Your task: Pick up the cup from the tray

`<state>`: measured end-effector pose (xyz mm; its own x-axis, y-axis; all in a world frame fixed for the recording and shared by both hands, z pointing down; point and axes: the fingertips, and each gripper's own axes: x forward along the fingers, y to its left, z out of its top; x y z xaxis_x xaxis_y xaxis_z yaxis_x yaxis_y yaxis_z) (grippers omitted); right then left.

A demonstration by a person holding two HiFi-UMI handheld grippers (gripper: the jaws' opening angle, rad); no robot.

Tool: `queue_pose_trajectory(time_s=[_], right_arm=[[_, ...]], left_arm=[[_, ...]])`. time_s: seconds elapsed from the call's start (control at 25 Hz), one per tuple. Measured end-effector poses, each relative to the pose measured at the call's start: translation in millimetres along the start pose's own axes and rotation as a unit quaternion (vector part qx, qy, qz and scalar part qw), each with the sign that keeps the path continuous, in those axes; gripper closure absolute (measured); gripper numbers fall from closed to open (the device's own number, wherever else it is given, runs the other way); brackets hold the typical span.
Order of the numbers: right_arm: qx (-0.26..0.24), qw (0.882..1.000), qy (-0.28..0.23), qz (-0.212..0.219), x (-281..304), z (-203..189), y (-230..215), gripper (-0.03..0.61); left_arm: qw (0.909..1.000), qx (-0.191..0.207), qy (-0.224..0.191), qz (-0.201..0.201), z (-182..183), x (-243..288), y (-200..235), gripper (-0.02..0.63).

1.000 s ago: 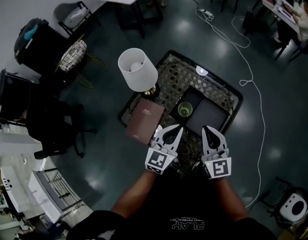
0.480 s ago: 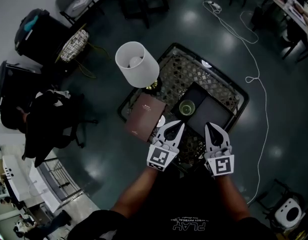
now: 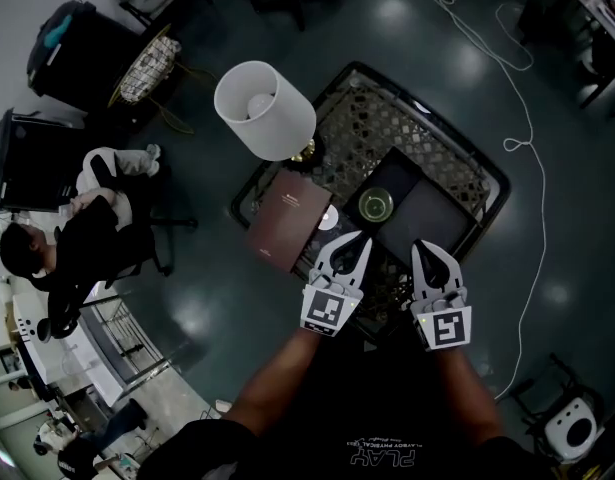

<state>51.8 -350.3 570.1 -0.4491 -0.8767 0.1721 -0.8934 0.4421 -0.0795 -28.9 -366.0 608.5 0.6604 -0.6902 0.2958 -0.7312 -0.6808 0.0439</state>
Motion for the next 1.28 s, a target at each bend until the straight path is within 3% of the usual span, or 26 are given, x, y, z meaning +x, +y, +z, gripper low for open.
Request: queue_pose_trajectory(time_s=[0.16, 0.4, 0.56, 0.72, 1.28], right_arm=[[-0.011, 0.999, 0.037, 0.006, -5.9, -19.7, -2.8, 0.568], [0.013, 1.0, 0.009, 0.009, -3.8, -19.3, -2.8, 0.568], [0.016, 1.0, 0.014, 0.015, -4.6, -23.0, -3.0, 0.568], [-0.004, 1.0, 0.014, 0.026, -5.4, -23.3, 0.9, 0.568], [0.003, 0.999, 0.02, 0.026, -7.0, -34.3, -10.2, 0.568]], left_arm=[[1.0, 0.002, 0.009, -0.001, -11.9, 8.5, -2.9, 0.559], [0.9995, 0.005, 0.022, 0.023, -29.0, 24.3, -0.3, 0.38], [0.9978, 0.022, 0.038, 0.049, -44.6, 36.3, 5.4, 0.29], [0.9966, 0.012, 0.058, 0.057, -64.4, 51.9, 11.9, 0.23], [0.9936, -0.009, 0.099, 0.055, -102.7, 103.3, 28.2, 0.21]])
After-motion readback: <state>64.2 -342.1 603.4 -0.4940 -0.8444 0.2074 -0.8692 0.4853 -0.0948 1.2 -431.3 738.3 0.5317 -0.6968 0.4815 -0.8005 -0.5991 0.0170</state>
